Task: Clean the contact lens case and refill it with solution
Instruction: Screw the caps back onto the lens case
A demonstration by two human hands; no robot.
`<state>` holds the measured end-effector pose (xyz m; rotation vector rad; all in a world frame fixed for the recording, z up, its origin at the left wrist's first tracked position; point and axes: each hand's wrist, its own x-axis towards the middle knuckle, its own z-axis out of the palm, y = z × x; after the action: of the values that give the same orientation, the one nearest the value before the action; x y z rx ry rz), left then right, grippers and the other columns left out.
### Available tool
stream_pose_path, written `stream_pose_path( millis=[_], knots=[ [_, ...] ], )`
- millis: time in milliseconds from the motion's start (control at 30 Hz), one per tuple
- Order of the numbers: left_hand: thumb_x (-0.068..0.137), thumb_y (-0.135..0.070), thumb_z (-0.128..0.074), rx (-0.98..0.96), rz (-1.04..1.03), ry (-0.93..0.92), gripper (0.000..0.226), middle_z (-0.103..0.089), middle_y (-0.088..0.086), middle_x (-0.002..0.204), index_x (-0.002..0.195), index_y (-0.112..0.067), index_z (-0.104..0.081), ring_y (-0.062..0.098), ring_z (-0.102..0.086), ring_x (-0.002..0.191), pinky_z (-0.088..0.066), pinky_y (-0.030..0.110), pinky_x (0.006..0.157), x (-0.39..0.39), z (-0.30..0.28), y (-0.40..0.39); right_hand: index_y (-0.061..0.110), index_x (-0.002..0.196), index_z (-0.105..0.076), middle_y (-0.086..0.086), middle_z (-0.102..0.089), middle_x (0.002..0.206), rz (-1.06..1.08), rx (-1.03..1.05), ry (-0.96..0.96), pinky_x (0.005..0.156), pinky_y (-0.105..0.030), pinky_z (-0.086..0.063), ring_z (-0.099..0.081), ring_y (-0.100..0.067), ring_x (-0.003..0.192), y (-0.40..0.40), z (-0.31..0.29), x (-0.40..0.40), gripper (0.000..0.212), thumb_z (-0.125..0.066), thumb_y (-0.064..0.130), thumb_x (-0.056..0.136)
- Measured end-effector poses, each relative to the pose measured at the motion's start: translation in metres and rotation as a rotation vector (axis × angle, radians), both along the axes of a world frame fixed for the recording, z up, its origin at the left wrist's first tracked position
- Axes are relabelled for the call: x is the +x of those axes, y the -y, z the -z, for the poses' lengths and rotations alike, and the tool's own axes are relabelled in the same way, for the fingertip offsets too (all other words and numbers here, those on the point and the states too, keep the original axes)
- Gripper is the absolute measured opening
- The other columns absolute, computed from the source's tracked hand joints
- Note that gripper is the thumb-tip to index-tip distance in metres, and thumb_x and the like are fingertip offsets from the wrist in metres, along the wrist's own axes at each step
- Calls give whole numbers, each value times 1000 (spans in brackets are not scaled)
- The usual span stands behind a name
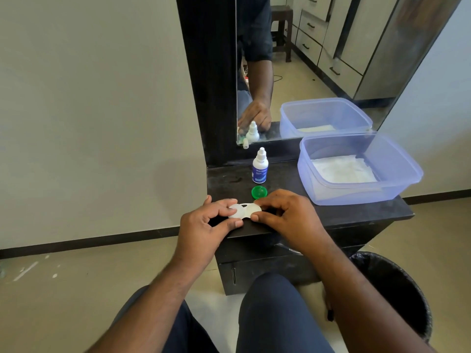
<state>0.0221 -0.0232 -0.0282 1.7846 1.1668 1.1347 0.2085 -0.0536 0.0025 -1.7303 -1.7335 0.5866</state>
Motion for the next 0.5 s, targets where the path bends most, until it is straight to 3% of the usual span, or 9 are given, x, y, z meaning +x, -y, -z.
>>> stream_pose_path(
  millis=[133,267,400,500],
  knots=[
    [70,-3,-82,29,32,-42,18,-71,-10,104,85,-11,-75,-18,-59,98,-29,5,104,-3,-5,0,22,112,-70,8,-65,103,-9,-13,10,83,-24,-50,-57,-6,92,0,-1,0,34,-73,32,80],
    [72,-4,-81,93,-10,-90,22,-68,-12,95,90,-16,-79,-1,-62,93,-43,5,81,-7,-8,-3,22,113,-70,8,-64,101,-6,-20,19,82,-24,-49,-56,-7,90,0,-2,0,34,-72,32,81],
    [75,-5,-80,108,-16,-132,25,-68,-15,97,95,-20,-77,3,-64,95,-43,6,85,-8,-11,-1,22,111,-70,8,-63,98,-4,-5,27,78,-24,-48,-55,-7,88,0,-1,-1,32,-72,33,81],
    [75,-10,-81,151,-19,-182,23,-72,-8,100,97,-16,-77,8,-64,96,-35,1,91,-6,-12,3,21,112,-70,8,-62,98,-10,0,36,78,-24,-48,-55,-7,88,0,-1,-2,32,-72,32,82]
  ],
)
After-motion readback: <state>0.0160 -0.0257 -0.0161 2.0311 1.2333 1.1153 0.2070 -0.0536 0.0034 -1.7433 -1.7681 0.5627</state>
